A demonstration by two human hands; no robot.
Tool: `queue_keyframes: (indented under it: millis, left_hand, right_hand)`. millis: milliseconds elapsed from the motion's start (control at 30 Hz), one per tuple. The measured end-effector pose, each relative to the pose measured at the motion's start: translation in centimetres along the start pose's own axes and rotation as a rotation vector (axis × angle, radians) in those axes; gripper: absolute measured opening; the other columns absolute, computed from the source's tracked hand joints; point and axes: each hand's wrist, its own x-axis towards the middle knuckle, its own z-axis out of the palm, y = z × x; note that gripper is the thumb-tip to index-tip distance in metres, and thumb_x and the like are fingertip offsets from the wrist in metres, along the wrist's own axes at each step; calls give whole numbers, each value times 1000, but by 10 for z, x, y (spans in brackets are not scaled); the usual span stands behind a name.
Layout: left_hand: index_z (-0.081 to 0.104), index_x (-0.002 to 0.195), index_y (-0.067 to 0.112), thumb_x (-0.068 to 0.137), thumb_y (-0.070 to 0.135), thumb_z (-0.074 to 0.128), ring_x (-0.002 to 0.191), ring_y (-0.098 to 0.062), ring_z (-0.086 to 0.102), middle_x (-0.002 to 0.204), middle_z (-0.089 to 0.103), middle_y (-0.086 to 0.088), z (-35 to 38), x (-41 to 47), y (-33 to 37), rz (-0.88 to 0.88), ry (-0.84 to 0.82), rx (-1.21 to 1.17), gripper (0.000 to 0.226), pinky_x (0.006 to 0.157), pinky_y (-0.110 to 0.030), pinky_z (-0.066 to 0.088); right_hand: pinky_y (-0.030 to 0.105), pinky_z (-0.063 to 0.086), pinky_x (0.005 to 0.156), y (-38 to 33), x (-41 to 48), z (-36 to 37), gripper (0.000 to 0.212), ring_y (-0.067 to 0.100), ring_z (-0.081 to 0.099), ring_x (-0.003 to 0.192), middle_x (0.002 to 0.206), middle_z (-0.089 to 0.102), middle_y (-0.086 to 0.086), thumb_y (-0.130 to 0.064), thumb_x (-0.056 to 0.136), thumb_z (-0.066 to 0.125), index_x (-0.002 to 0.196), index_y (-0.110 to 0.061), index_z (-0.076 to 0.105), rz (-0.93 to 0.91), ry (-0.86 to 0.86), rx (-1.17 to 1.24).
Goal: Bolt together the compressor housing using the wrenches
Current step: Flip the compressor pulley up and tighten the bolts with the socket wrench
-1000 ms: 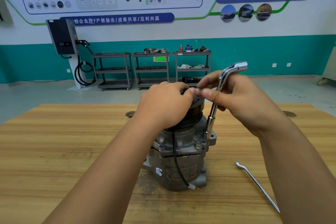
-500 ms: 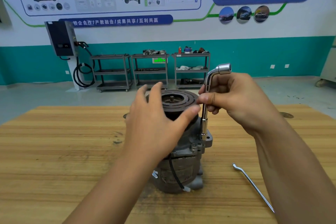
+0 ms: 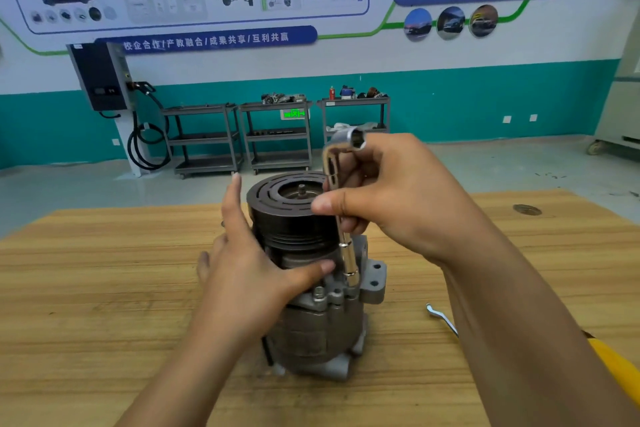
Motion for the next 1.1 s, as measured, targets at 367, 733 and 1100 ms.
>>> queue_keyframes:
  millis: [367,733,1100]
  left_hand:
    - [22,134,49,38,49,88,107,16,52,116,60,17,-29,58,-49,48,-449,-255,117,94,-17,38]
    - [44,124,40,70,64,44,118,-1,52,120,56,23,-11,27,-71,19,-94,-351,59,90,-22,44]
    - [2,127,71,23,79,75,122,1,48,141,38,17,3,1,-75,-18,-271,-454,128,99,-23,42]
  right_hand:
    - [15,47,50,-4,-6,-30,18,4,58,51,71,72,-3,-6,86,62,80,-22,65,-41,133,34]
    - [16,46,51,8,2,-7,19,5,56,53,76,72,-2,-2,93,51,86,-17,60,9,24,48]
    - [14,44,51,15,8,7,22,3,52,52,68,67,-6,-4,94,49,86,-20,60,-19,50,32]
